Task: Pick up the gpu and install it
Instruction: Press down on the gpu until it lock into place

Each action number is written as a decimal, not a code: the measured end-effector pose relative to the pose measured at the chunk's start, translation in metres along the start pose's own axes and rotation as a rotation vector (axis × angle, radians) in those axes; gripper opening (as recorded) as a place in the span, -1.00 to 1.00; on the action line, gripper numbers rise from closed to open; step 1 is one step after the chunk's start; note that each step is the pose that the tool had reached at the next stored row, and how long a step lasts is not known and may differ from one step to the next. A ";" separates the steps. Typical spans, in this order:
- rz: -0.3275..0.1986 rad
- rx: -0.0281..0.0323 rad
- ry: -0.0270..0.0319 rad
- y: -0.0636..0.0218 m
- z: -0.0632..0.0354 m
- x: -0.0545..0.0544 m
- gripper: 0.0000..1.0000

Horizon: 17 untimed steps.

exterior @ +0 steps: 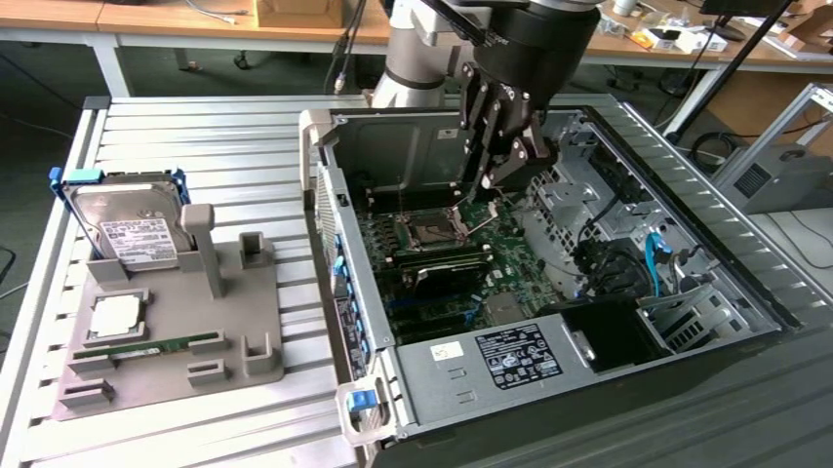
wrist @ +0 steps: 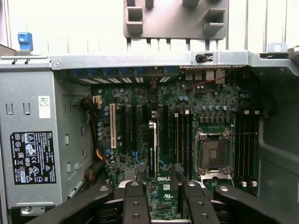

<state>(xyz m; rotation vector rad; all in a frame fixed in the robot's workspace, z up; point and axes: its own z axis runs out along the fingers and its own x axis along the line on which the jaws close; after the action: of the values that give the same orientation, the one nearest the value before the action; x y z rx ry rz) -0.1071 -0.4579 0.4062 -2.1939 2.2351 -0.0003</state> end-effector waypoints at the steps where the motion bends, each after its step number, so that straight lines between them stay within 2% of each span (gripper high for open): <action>1: 0.000 0.0000 0.0000 0.0000 0.0000 0.000 -0.31; 5: 0.000 0.0000 0.0000 0.0000 0.0000 0.000 -0.31; 6: 0.000 0.0000 0.0000 0.0000 0.0000 0.000 -0.47; 8: 0.000 0.0000 0.0000 0.0000 0.0000 0.000 -0.47; 11: 0.000 0.0000 0.0000 0.0000 0.0000 0.000 -0.79; 17: 0.000 0.0000 0.0000 0.0000 0.0000 0.000 -0.79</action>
<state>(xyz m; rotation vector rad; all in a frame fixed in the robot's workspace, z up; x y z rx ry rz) -0.1071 -0.4579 0.4062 -2.1939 2.2352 -0.0003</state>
